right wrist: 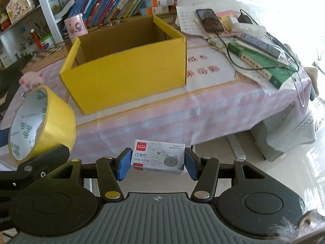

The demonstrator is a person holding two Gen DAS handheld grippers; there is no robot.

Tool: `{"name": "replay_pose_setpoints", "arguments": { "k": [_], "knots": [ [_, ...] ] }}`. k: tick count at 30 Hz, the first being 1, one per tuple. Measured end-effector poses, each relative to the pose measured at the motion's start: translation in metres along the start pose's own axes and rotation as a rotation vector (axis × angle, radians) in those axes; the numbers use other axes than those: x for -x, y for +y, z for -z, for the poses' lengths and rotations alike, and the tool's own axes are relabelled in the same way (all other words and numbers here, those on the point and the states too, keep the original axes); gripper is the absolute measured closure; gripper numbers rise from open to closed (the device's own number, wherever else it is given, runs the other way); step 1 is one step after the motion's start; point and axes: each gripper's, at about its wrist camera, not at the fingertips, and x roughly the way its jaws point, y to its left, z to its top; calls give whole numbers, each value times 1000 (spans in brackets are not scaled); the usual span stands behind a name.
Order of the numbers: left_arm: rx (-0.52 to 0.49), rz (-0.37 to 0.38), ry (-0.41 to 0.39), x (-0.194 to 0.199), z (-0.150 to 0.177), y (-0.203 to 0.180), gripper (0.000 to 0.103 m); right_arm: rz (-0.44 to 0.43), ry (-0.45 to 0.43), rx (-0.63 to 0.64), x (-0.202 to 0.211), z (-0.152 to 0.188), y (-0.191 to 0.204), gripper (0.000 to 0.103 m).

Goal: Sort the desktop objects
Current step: 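Carry the tape roll and staple box in both tools to the yellow box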

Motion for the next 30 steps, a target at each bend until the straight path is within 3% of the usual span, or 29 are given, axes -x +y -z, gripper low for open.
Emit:
{"name": "replay_pose_setpoints", "arguments": {
  "k": [7,18,26,30],
  "knots": [
    [27,-39,-37,-18,-29,-6,18,-21,-38,-7,-13,-32,-23,51],
    [119,-177,-160,-32,-84,-5,18,-132,-121,12,-27,-82,-49,51],
    [91,-236,-195,-51,-113,-5,17,-183,-250,96,-25,-123,-59,51],
    [80,-294,-155,-69,-123,1,17,-225,-283,160,-34,-144,-58,51]
  ]
}}
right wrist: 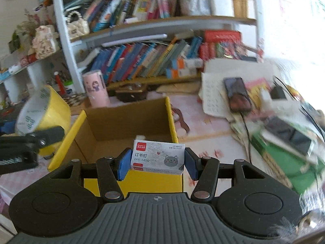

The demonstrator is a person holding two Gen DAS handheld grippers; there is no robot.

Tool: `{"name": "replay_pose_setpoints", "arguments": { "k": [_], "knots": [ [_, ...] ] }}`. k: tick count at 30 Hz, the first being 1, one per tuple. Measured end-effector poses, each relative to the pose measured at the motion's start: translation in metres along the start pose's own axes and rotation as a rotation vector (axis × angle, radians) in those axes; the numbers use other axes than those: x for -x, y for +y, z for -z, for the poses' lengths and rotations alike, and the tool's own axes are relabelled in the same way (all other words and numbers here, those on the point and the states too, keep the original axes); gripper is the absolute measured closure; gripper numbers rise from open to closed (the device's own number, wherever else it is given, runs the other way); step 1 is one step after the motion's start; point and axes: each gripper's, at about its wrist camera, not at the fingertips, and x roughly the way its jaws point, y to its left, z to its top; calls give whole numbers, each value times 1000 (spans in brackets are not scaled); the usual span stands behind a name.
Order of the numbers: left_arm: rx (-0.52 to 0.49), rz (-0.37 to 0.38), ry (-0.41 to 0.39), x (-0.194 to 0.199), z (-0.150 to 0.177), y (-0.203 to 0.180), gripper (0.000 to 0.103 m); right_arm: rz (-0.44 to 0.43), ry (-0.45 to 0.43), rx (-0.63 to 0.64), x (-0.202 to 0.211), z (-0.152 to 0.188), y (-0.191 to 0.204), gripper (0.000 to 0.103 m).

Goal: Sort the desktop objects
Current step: 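Carry the tape roll and staple box in both tools to the yellow box, then lower both tools into the yellow box and open them to release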

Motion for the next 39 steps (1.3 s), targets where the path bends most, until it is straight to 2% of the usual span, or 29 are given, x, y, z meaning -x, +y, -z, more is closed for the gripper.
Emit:
{"name": "replay_pose_setpoints", "arguments": {
  "k": [4,8,13,18,20,24,28,37,39],
  "knots": [
    [-31,-49,40,-25,-2,2,17,-65,10,113,-24,-15,4,51],
    [-53,-58,91,-50,-2,1,17,-119,40,237,-52,-28,10,51],
    [-123,-58,112,-79,-5,-7,17,-199,147,407,-95,-40,16,51],
    [-123,-29,185,-111,-12,-3,17,-248,244,553,-136,-51,22,51],
    [-141,-22,225,-123,-10,-4,17,-263,279,626,-148,-50,27,51],
    [-251,-36,325,-148,0,-17,17,-301,386,762,-171,-41,37,51],
    [-290,-5,408,-161,8,-26,17,-323,467,878,-186,-28,46,51],
    [-237,12,529,-176,15,-22,17,-336,594,921,-205,-14,51,50],
    [-227,7,524,-174,15,-21,17,-339,595,911,-205,-15,51,48]
  ]
}}
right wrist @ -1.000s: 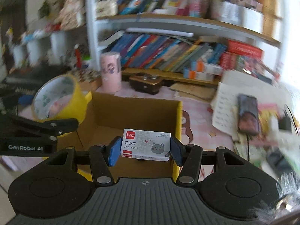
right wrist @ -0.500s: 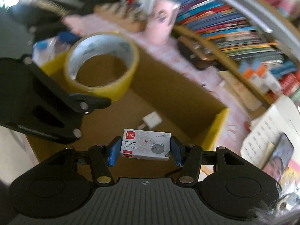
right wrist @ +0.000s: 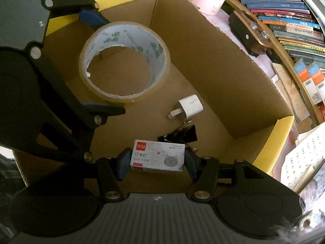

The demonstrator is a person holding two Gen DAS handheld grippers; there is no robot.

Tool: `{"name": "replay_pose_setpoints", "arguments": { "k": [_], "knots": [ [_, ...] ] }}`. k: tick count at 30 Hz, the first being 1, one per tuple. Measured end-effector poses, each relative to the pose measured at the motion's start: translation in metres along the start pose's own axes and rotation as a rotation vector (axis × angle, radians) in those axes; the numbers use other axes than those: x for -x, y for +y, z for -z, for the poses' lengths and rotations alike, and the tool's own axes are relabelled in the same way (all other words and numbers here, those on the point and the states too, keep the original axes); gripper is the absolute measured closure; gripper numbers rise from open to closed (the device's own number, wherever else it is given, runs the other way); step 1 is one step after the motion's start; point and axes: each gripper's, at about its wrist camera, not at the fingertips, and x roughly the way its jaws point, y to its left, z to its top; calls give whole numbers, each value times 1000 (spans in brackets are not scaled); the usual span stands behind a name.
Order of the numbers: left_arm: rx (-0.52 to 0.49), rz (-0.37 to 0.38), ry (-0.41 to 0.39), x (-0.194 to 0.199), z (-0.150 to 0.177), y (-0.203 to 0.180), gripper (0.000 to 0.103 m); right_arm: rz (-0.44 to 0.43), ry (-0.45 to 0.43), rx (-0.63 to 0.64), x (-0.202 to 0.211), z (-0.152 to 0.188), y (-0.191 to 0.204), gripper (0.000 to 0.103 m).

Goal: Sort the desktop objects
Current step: 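Lower both tools into the yellow box and open them to release, then withdraw both open tools from the yellow box back over the table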

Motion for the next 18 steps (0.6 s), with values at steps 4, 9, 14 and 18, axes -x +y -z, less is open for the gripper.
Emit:
{"name": "replay_pose_setpoints", "arguments": {
  "k": [4,9,14,18],
  "knots": [
    [-20,-42,-88,16,6,-1,16,2,-44,-32,8,3,-1,47],
    [60,-57,-225,55,14,12,11,22,-163,-142,43,10,-2,36],
    [212,-101,-359,92,31,30,7,110,-338,-314,87,22,0,26],
    [285,-145,-436,116,50,42,5,256,-438,-529,113,40,10,25]
  ]
}}
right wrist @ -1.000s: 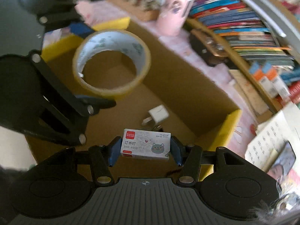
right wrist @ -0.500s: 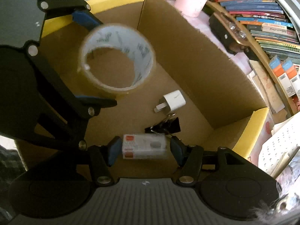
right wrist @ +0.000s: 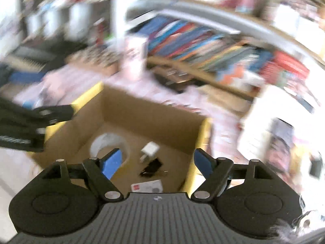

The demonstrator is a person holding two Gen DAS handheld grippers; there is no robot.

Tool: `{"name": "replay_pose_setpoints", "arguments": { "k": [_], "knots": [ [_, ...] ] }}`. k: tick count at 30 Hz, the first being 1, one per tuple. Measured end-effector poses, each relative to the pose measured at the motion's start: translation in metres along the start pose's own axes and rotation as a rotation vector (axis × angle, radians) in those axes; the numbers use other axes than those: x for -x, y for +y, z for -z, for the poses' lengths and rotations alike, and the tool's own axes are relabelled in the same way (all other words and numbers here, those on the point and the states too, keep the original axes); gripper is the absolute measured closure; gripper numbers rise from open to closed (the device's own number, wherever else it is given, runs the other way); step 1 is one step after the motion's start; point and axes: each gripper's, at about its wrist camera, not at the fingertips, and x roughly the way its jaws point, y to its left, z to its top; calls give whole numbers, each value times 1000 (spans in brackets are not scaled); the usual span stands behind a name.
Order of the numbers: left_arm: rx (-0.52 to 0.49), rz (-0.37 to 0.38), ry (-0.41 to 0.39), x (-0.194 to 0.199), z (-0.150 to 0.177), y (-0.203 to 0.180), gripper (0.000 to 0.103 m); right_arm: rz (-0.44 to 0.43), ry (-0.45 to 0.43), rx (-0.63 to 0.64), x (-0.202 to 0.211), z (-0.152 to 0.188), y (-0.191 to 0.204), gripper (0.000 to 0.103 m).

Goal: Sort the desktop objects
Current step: 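Withdraw both open tools from the yellow box back over the table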

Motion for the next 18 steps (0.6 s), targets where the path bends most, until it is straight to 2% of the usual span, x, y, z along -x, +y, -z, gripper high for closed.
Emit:
{"name": "replay_pose_setpoints", "arguments": {
  "k": [4,7,11,18],
  "knots": [
    [38,-52,-51,24,9,15,4,86,-73,-205,29,16,2,23],
    [73,-94,-89,46,23,26,3,142,-103,-297,45,31,14,23],
    [104,-92,-98,68,46,41,3,201,-126,-350,68,55,38,23],
    [100,-54,-72,93,82,60,3,265,-88,-380,88,89,88,23]
  ]
}}
